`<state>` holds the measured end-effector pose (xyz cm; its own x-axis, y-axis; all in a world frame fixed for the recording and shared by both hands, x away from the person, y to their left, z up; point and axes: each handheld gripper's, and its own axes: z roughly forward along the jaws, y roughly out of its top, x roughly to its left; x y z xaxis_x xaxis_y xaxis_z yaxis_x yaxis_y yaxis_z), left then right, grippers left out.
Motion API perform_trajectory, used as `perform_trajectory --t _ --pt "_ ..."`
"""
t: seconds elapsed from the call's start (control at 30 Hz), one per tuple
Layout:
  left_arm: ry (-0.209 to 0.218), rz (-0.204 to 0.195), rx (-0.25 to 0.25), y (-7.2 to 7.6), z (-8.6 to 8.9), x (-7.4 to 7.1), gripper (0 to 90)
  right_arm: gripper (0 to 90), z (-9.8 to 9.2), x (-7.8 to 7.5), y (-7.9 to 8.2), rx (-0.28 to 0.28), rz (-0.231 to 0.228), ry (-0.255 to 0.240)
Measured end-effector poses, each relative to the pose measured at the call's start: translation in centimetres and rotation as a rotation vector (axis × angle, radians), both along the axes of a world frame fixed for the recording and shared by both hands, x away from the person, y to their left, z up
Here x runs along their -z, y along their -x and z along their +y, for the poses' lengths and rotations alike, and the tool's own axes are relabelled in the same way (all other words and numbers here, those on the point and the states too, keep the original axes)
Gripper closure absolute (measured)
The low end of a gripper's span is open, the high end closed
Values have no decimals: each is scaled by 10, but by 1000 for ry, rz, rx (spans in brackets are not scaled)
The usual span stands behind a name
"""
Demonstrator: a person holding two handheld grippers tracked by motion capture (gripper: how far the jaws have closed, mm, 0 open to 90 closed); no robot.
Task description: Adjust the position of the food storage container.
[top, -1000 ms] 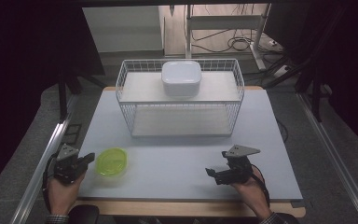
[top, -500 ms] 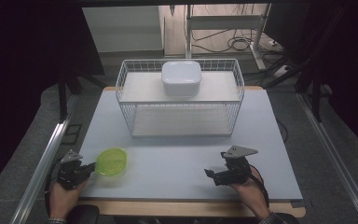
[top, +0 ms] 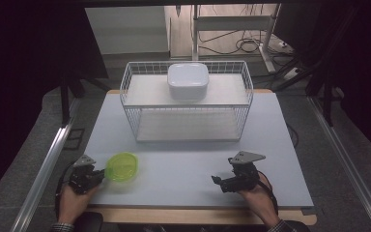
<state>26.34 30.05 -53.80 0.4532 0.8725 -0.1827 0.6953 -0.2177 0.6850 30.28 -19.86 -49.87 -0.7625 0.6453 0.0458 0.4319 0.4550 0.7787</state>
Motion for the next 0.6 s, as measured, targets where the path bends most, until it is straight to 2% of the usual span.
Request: perform_trajectory --t 0.23,0.47,0.6 --pt "-19 8 55 -4 -19 -1 899 76 1 1 0 1 0 5" --pt "-26 17 88 -6 -28 -1 899 76 1 1 0 0 1 7" --pt "-16 9 106 -9 -34 -1 899 76 1 2 -1 0 3 7"
